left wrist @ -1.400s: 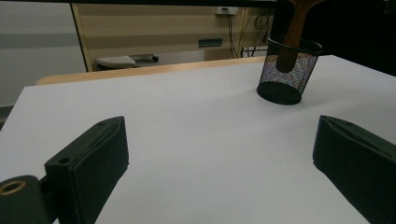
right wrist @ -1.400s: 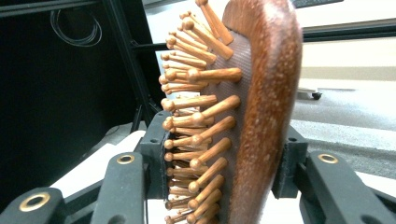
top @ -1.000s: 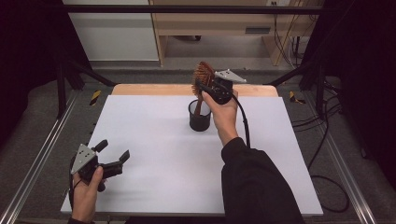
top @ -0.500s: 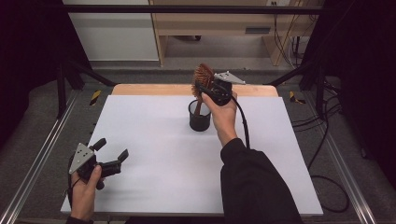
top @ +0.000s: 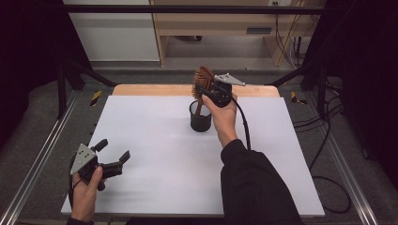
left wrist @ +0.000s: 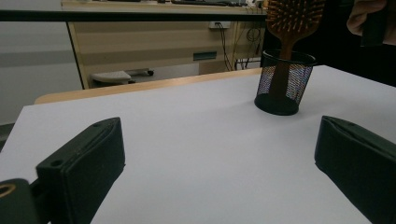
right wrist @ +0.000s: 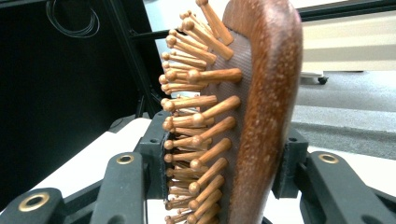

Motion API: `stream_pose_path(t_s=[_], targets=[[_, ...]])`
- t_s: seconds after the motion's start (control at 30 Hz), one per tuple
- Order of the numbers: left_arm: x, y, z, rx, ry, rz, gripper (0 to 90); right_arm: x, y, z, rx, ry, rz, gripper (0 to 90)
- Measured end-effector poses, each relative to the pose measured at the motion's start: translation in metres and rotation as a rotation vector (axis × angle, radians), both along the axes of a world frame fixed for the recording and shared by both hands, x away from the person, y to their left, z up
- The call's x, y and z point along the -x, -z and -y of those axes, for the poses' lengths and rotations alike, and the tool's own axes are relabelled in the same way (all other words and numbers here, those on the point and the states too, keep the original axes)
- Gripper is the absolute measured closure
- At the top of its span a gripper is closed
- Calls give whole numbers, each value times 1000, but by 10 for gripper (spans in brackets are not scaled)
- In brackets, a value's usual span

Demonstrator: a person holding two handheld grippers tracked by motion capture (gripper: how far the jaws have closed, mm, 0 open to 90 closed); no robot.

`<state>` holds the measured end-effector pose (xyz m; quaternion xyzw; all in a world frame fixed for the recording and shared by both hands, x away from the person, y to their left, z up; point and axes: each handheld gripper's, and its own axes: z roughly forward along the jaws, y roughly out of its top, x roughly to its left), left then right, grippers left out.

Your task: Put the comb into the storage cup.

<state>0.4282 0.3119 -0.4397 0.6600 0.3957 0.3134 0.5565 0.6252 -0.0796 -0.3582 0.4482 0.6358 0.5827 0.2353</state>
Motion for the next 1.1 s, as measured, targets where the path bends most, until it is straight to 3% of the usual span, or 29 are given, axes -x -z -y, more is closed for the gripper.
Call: stream_pose_path(t_s=[1.1], targets=[[0,0,2,-3,9,-2,18,1,11,-1,-29,2,-17,506]])
